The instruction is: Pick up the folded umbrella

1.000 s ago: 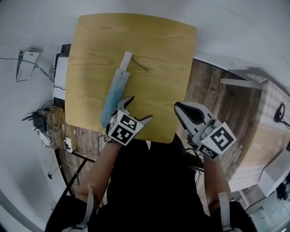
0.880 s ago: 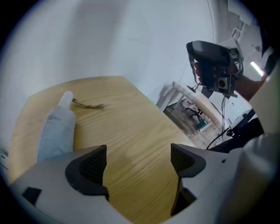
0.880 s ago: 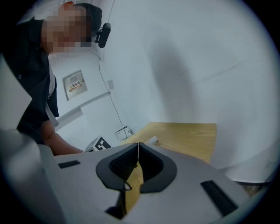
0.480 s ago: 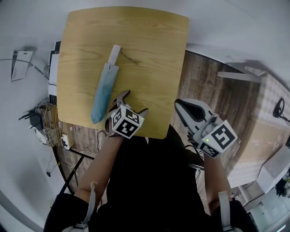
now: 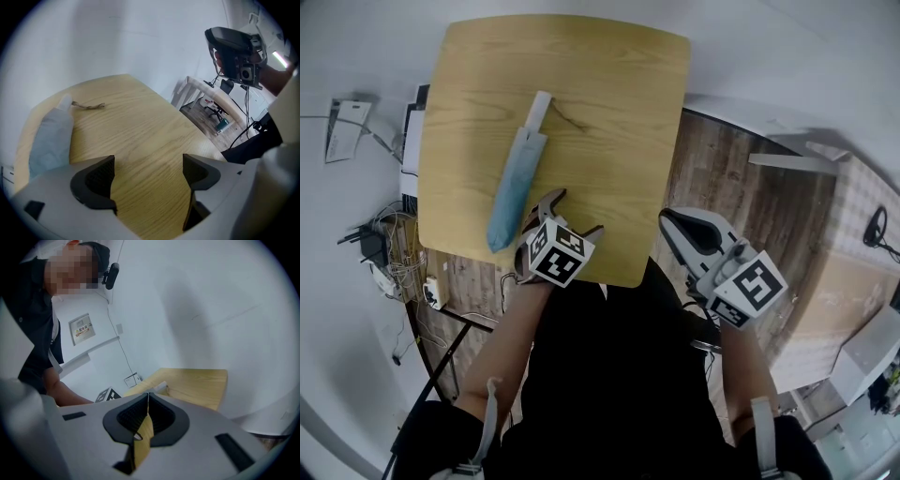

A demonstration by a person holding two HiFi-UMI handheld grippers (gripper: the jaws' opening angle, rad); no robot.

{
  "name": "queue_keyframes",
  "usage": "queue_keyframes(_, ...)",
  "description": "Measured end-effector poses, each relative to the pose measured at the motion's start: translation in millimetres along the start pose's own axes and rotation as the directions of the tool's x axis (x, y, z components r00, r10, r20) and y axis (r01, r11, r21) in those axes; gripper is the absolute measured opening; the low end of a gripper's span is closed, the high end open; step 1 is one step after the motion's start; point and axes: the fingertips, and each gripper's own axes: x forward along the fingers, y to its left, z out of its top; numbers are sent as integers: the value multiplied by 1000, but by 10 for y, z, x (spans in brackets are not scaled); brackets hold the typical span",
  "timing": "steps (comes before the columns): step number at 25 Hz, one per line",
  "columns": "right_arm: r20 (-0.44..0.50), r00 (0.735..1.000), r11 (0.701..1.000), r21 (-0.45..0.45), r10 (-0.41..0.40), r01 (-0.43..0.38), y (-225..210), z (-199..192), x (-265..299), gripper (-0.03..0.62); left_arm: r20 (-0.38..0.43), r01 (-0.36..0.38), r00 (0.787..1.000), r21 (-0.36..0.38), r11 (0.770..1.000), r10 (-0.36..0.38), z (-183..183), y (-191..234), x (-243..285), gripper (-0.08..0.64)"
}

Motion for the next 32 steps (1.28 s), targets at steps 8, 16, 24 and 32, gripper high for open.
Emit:
queue_keyframes(8, -1, 1000, 1000, -11, 11, -11, 17, 50, 50, 20, 46, -44, 998, 5, 999, 44, 149, 120, -219, 449)
queue_keyframes(16, -1, 1000, 999, -24, 24, -24, 31, 118, 142, 20, 52, -191, 980, -1, 982, 191, 108, 712, -572, 449)
queue_keyframes(24, -11, 1000, 999, -22, 28, -28, 78, 92, 223, 20, 63, -268, 961, -23, 963, 269, 45, 1102, -808, 448)
queue_keyframes(32, -18, 1000, 999, -20, 26, -26, 142, 60, 298, 20, -20, -274, 962, -77, 959, 273, -355, 1450, -667, 448)
